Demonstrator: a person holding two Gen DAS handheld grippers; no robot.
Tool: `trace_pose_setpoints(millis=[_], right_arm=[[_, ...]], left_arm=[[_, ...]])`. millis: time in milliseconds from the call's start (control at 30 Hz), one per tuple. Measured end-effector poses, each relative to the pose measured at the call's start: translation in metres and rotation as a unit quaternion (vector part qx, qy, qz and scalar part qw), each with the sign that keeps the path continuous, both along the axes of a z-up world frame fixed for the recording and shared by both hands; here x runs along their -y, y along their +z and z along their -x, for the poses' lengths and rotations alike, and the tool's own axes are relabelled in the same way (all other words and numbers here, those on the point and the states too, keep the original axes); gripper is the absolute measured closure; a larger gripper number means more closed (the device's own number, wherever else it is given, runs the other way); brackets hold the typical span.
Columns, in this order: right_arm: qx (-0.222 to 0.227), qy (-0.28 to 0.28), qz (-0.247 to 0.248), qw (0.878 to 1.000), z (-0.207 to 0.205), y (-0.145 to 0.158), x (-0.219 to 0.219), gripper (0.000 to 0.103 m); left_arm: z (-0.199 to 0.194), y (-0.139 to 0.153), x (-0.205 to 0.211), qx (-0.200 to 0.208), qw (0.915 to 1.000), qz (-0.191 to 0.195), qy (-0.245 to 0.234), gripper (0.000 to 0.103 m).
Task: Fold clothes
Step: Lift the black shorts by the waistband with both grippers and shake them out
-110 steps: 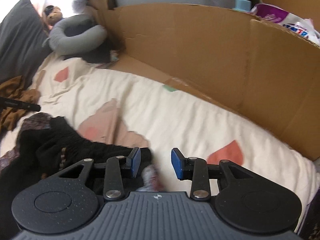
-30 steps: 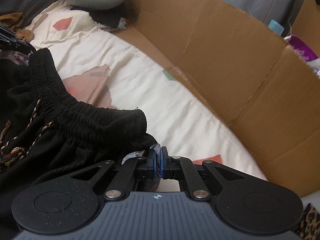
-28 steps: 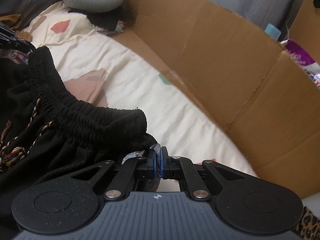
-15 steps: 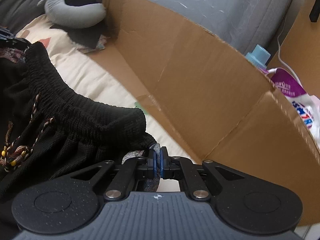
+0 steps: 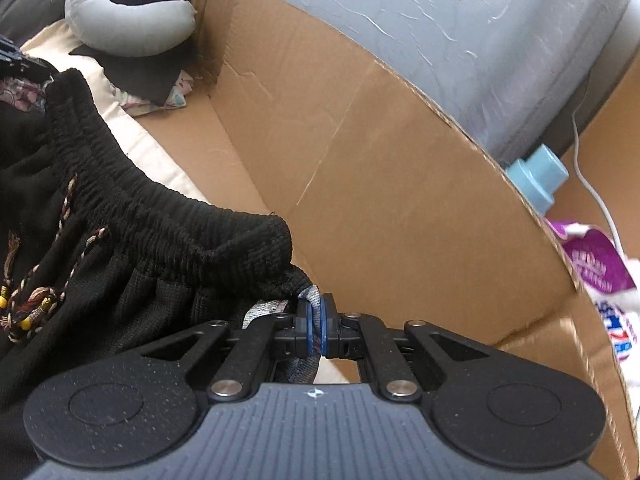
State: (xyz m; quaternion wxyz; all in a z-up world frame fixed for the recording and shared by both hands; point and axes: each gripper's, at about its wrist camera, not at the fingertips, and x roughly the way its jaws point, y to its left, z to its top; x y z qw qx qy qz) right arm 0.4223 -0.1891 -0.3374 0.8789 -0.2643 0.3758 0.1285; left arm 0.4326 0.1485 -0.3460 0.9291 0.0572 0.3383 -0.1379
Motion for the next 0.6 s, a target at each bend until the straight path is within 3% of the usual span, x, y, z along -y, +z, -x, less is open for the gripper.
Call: trace_pose_setpoints(millis=[400,533,567,600], right_arm=[[0.002,0.002,0.029,1.000,-0.039,-0.003,-0.017,0.102],[-0.021,-0.004,0.025,0.999,-0.048,-0.019,-0.015,0.096],[-0.027,-0.008,0.025,0.999,-0.049,-0.022,-0.013,0.087],[-0.034,-0.013,0.024,0.999,-0.050,-0.025,-0.011,0.085]], left_arm=[[-0.034,-0.010,0.002,-0.006,0.9994,-0.016,0.029,0.099],[-0.047,-0.031,0.010,-0.049,0.9971,-0.038,0.043,0.092],[-0.047,-0.033,0.010,-0.051,0.9968,-0.039,0.047,0.089],[-0.047,-0.033,0.008,-0.051,0.9967,-0.033,0.053,0.076]])
